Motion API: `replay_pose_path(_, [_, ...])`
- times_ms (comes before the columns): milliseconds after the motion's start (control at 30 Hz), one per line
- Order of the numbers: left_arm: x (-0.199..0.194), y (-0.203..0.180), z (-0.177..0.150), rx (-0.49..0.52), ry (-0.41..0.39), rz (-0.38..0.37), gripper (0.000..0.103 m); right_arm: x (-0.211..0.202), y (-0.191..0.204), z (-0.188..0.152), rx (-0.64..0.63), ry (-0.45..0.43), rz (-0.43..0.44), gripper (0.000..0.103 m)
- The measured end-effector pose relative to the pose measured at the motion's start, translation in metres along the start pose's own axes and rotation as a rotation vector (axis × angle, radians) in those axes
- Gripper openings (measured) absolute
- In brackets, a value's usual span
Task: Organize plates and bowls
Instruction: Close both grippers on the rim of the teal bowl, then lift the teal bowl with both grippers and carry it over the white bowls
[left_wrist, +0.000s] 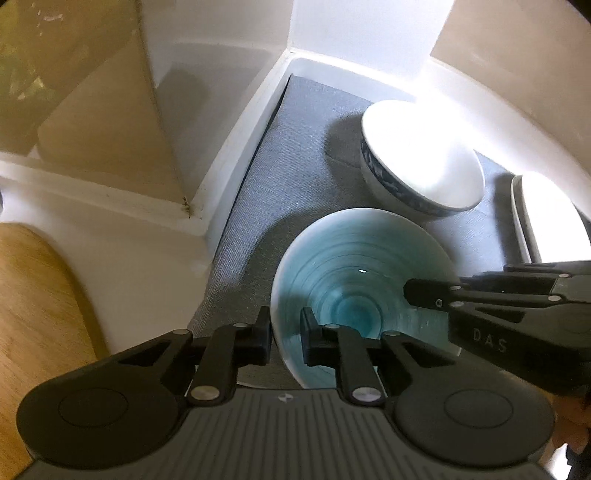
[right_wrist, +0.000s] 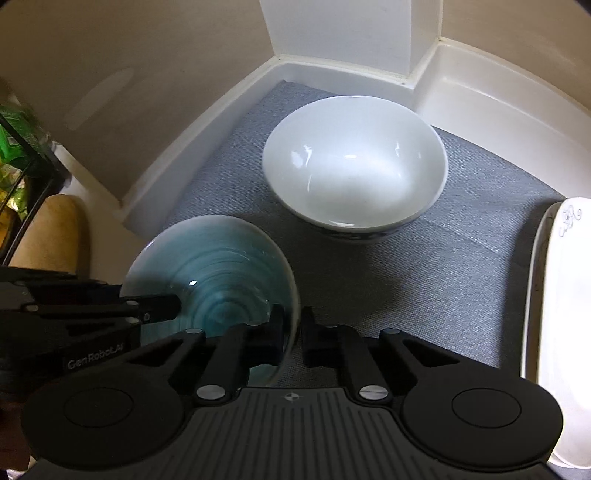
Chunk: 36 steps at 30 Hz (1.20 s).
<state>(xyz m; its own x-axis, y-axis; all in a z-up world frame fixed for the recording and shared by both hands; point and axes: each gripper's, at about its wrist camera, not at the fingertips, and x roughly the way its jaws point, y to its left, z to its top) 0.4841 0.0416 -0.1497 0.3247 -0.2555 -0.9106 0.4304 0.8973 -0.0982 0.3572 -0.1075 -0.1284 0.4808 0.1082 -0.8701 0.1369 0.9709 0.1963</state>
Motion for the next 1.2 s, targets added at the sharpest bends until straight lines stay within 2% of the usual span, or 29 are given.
replay_pose_path(133, [0.0, 0.013, 0.001, -0.077, 0.026, -0.063, 0.016, -0.005, -0.003, -0.001, 0.016, 0.006, 0.003, 0.009])
replay_pose_path(567, [-0.02, 0.005, -0.003, -0.079, -0.003, -0.104, 0.016, -0.036, 0.001, -0.008, 0.01, -0.043, -0.008, 0.009])
replay_pose_path(967, [-0.074, -0.023, -0.01, 0.004, -0.1, -0.159, 0.016, -0.099, -0.009, -0.026, 0.056, -0.152, -0.033, 0.009])
replay_pose_path(1200, [-0.088, -0.059, -0.022, 0.106, -0.098, -0.203, 0.016, -0.135, -0.024, -0.054, 0.102, -0.185, -0.081, 0.009])
